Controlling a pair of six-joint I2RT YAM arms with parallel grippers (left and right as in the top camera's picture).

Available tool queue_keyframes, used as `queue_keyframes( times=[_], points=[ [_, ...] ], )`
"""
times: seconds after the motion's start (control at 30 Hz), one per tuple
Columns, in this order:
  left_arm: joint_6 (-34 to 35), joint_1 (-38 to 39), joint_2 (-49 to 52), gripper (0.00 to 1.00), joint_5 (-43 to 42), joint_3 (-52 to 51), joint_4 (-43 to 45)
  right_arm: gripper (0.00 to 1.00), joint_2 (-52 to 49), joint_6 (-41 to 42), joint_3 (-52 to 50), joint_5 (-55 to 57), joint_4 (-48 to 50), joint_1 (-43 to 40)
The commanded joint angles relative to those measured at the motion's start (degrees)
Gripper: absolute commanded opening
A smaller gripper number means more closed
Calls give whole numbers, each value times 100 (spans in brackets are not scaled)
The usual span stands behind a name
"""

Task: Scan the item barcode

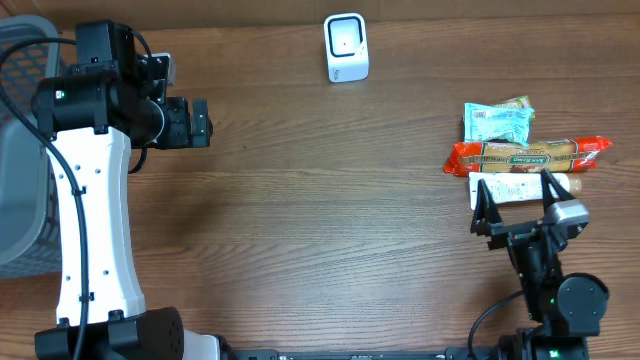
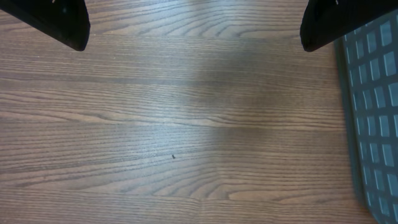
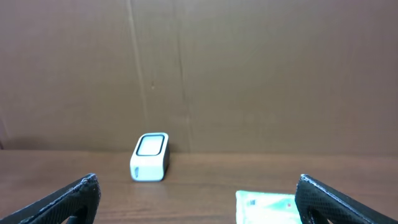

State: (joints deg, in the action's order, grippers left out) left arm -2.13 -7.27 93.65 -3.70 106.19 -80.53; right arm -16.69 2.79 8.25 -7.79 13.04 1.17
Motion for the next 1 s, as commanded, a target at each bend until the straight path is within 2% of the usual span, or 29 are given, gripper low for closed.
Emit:
queue_keyframes(
  times=[0.0, 0.23, 0.47, 0.6, 0.97],
  points=[
    [-129, -20, 11, 100, -37, 4, 0, 100, 166, -26, -262, 393, 83, 186],
    [-129, -20, 11, 100, -37, 4, 0, 100, 542, -26, -734, 409, 81, 210],
    [-129, -20, 11, 100, -37, 4, 0, 100, 1327, -26, -778, 407, -868, 280],
    [-129, -20, 11, 100, -37, 4, 0, 100, 1655, 24, -778, 415, -1770, 415],
    [-131, -20, 11, 99, -37, 4, -2, 100, 1652, 37, -778, 387, -1757, 439]
  ],
)
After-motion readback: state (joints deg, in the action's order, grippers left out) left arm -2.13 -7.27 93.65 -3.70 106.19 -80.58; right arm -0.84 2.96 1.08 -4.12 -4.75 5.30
